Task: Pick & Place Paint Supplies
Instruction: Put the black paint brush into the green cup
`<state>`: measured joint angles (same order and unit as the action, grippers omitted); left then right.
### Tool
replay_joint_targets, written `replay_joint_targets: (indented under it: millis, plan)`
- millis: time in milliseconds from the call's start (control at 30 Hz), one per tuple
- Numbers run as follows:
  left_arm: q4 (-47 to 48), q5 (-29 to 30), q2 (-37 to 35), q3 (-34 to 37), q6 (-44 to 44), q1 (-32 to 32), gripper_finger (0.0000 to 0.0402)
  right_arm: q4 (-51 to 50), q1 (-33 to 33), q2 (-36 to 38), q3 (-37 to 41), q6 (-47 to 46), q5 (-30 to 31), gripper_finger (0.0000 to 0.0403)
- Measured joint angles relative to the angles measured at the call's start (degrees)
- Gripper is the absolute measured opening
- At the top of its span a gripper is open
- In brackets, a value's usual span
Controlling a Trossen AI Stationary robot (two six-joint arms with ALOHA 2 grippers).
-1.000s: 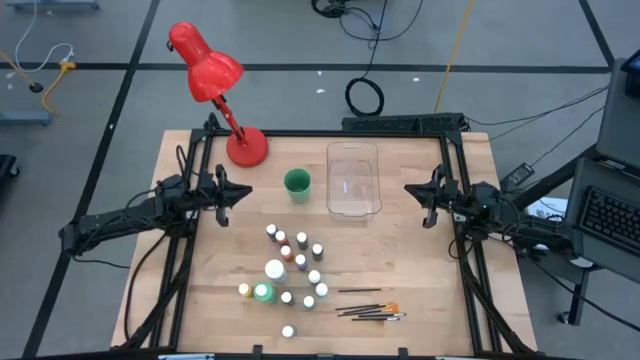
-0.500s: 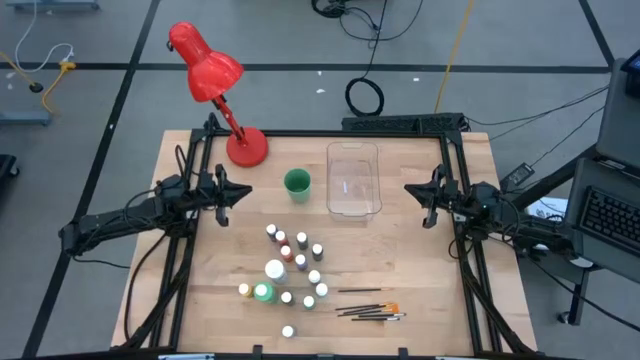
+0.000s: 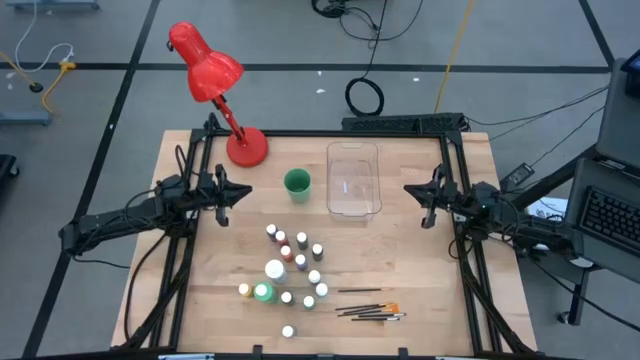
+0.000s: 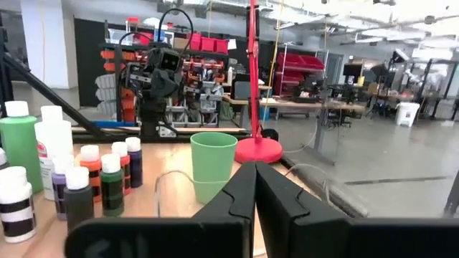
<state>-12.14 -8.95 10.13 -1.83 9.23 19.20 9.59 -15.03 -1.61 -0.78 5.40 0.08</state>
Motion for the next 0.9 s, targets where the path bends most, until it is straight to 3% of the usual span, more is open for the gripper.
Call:
replay_joint_targets:
  millis: [167,267,400,533,633,800,900]
  plan:
    - [-0.1,0.0,0.0,0.0,0.0,0.0,0.0026,7.9,1.1,-0.2,-1.2,1.2,-1.9,0.0008]
    - [-0.1,0.0,0.0,0.0,0.0,0.0,0.0026,3.8,3.6,-3.1,-4.8,3.9,-0.5,0.0016]
    - [-0.1,0.0,0.0,0.0,0.0,0.0,0.0026,-3.3,8.8,-11.3,-15.8,5.1,4.8,0.0032]
    - [-0.1,0.0,0.0,0.0,0.0,0.0,0.0026,-24.5,15.5,-24.2,-30.0,4.3,12.3,0.0051]
    - [0.0,0.0,0.0,0.0,0.0,0.0,0.0026,-39.8,22.4,-35.1,-40.5,-1.3,13.6,0.0060]
    - [0.0,0.0,0.0,0.0,0.0,0.0,0.0026,-61.3,33.8,-51.1,-50.6,-20.3,18.8,0.0056]
    - [-0.1,0.0,0.0,0.0,0.0,0.0,0.0026,-68.0,39.6,-57.9,-54.0,-34.0,17.2,0.0056]
